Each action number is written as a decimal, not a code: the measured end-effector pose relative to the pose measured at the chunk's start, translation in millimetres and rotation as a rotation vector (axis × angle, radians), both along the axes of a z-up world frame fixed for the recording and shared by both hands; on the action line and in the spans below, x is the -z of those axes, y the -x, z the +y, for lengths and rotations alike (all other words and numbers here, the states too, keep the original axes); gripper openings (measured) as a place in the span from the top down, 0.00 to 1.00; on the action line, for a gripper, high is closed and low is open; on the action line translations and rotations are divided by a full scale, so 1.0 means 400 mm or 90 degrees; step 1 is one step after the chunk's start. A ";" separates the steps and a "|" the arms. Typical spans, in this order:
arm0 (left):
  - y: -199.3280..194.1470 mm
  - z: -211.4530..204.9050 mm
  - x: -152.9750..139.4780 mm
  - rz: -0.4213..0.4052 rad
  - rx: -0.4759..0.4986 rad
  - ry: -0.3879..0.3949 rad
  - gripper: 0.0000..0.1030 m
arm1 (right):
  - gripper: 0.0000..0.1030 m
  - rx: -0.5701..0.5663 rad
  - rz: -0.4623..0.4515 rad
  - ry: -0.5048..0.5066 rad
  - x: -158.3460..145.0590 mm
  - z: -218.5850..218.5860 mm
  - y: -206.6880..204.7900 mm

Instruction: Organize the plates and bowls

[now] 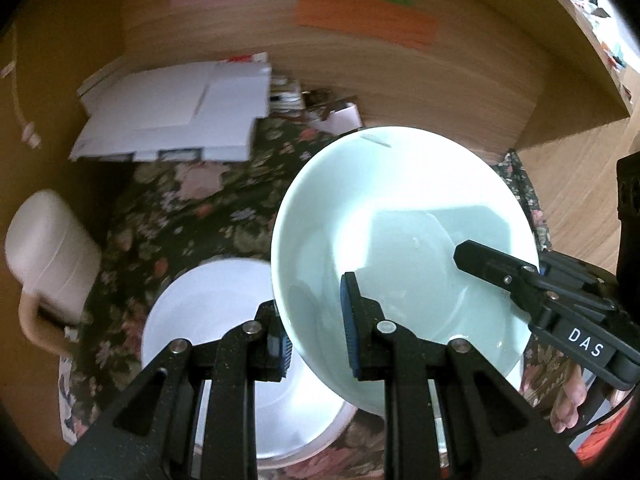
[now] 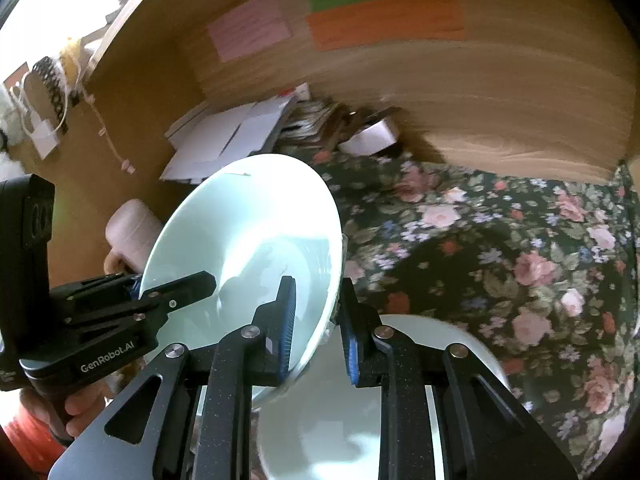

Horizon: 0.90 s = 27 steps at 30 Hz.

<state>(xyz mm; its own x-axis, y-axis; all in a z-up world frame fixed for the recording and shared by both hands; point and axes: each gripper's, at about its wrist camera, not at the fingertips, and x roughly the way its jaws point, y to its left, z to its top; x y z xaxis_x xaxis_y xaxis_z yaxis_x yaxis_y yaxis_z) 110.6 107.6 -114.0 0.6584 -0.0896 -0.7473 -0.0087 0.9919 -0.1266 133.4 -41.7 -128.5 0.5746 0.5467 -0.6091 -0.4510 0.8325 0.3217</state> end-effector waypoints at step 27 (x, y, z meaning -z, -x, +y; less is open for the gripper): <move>0.105 0.173 0.094 0.042 -0.106 0.031 0.79 | 0.81 -0.105 0.054 0.025 0.095 0.193 0.017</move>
<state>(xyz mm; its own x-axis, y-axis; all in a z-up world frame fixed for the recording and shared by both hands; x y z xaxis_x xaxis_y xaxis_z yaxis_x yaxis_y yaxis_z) 68.4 176.9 -151.5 0.6171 -0.0211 -0.7866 -0.1822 0.9687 -0.1689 126.4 35.6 -166.6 0.4247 0.6035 -0.6749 -0.5543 0.7627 0.3332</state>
